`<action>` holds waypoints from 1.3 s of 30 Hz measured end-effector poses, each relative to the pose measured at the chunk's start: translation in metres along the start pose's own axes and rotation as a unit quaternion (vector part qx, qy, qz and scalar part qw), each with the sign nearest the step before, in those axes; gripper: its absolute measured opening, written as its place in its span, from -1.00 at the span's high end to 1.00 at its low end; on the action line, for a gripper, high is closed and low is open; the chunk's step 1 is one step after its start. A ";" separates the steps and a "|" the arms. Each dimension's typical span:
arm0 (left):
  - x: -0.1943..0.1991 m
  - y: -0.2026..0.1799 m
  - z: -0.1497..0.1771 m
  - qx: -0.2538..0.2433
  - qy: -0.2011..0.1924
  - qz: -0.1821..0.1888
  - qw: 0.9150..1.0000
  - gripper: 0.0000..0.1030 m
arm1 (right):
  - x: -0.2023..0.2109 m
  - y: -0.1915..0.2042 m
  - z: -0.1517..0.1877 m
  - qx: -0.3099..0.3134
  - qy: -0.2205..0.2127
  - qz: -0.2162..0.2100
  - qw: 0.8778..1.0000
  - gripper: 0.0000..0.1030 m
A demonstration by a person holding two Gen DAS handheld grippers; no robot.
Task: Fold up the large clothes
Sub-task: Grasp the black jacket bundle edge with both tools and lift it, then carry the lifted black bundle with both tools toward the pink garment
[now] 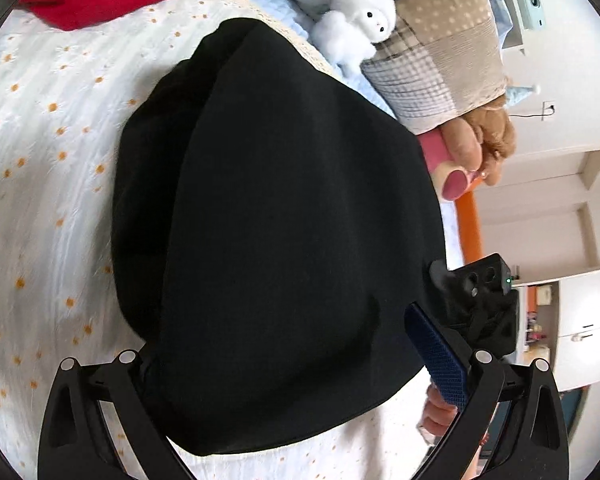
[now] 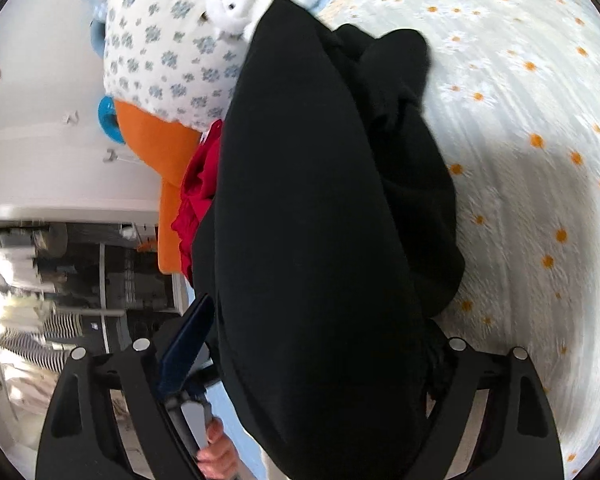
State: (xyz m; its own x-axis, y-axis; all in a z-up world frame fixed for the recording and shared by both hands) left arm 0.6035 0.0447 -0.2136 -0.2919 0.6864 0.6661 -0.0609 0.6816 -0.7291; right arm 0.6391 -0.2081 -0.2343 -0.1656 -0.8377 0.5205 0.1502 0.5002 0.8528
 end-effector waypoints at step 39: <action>-0.021 -0.588 0.153 -0.415 -0.092 0.058 0.903 0.21 | 0.553 0.115 0.097 0.237 -0.365 0.037 0.900 0.39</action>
State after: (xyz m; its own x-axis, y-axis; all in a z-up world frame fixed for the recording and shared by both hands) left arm 0.4989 -0.4090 0.1770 -0.4082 0.7637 0.5002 0.6947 0.6153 -0.3725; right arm 0.4703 -0.5919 0.1559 -0.7938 -0.5176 0.3194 -0.2160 0.7308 0.6475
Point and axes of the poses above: each gripper's, at about its wrist camera, not at the fingertips, and x roughly against the way its jaws point, y to its left, z to its underside, the point moved 4 cm from there along -x, roughly the way its jaws point, and after that the axes turned 5 degrees about -x, right-handed, at the moved point
